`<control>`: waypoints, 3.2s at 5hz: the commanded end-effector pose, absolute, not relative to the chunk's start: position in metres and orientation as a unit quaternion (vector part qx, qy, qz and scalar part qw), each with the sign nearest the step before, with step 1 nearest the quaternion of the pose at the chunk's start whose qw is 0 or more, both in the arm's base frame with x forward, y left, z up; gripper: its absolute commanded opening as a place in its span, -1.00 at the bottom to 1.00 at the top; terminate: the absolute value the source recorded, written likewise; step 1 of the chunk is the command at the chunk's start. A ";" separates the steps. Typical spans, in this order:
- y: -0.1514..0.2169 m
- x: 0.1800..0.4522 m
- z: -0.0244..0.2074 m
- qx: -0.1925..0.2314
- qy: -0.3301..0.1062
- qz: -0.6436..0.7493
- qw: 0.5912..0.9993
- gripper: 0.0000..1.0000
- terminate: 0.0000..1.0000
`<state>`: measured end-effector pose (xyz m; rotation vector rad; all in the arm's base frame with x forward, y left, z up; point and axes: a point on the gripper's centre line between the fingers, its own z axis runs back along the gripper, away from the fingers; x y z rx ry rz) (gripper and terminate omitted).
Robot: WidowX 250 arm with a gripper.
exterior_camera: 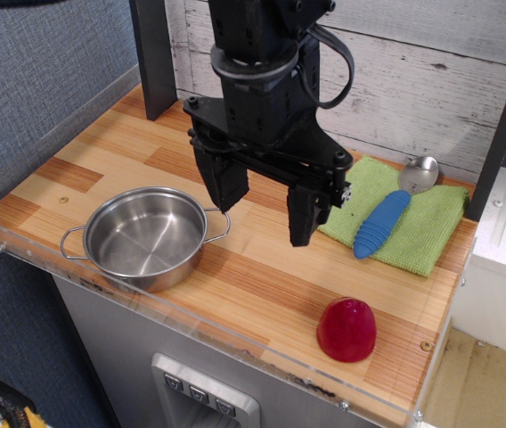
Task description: Move the pot to the left side of the cloth.
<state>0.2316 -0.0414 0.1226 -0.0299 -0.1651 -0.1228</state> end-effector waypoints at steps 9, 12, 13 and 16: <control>0.027 0.249 0.024 0.015 -0.089 -0.090 0.992 1.00 -1.00; 0.023 0.248 0.020 0.001 -0.065 -0.098 0.993 -1.00 -1.00; 0.021 0.247 0.026 0.001 -0.065 -0.093 0.993 -1.00 -1.00; 0.013 0.211 0.104 -0.078 -0.149 -0.082 0.982 -1.00 -1.00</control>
